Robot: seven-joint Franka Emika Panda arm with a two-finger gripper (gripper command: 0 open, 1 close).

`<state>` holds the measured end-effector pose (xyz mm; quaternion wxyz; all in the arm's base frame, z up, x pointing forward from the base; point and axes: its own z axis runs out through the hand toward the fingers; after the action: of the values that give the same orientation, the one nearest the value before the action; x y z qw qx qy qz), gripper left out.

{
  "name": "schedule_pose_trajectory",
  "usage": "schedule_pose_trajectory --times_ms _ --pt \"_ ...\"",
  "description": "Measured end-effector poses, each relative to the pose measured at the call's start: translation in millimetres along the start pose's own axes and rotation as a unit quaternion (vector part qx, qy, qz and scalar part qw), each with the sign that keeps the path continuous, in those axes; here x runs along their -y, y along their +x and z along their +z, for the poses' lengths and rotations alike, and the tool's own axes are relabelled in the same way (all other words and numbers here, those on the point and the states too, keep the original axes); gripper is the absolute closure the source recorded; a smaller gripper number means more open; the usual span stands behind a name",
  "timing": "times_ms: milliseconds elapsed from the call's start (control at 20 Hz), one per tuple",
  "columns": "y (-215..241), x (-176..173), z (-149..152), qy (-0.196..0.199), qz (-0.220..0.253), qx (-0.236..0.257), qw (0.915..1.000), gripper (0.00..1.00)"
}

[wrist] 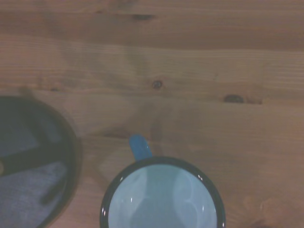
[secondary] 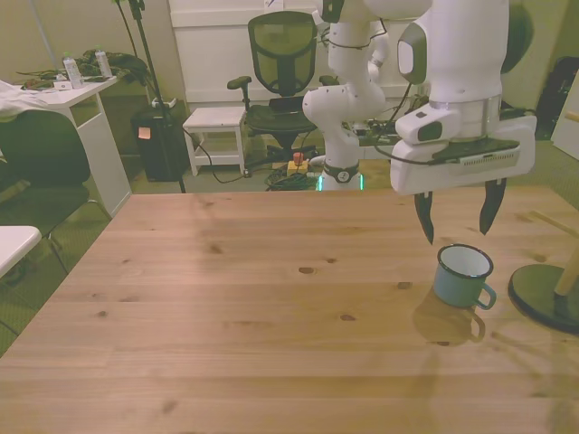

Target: Unload the mug

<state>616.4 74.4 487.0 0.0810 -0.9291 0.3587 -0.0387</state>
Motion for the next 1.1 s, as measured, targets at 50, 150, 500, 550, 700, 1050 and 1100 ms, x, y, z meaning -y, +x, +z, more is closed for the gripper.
schedule_pose_trajectory --times_ms 50,150,500,550,700,1050,1100 --pt "-4 -4 0 -0.001 -0.004 0.0 1.0 0.0" --pt "-13 -12 1 0.0 -0.015 -0.001 0.9999 0.0" --pt "-52 -38 4 0.004 -0.081 -0.005 0.9967 0.0" --pt "-58 -42 4 0.004 -0.092 -0.004 0.9958 0.0" --pt "-74 -55 4 0.004 -0.115 -0.004 0.9933 0.0" --pt "-102 -83 8 0.003 -0.165 -0.01 0.9862 0.0" --pt "-105 -86 8 0.003 -0.171 -0.011 0.9852 0.0"
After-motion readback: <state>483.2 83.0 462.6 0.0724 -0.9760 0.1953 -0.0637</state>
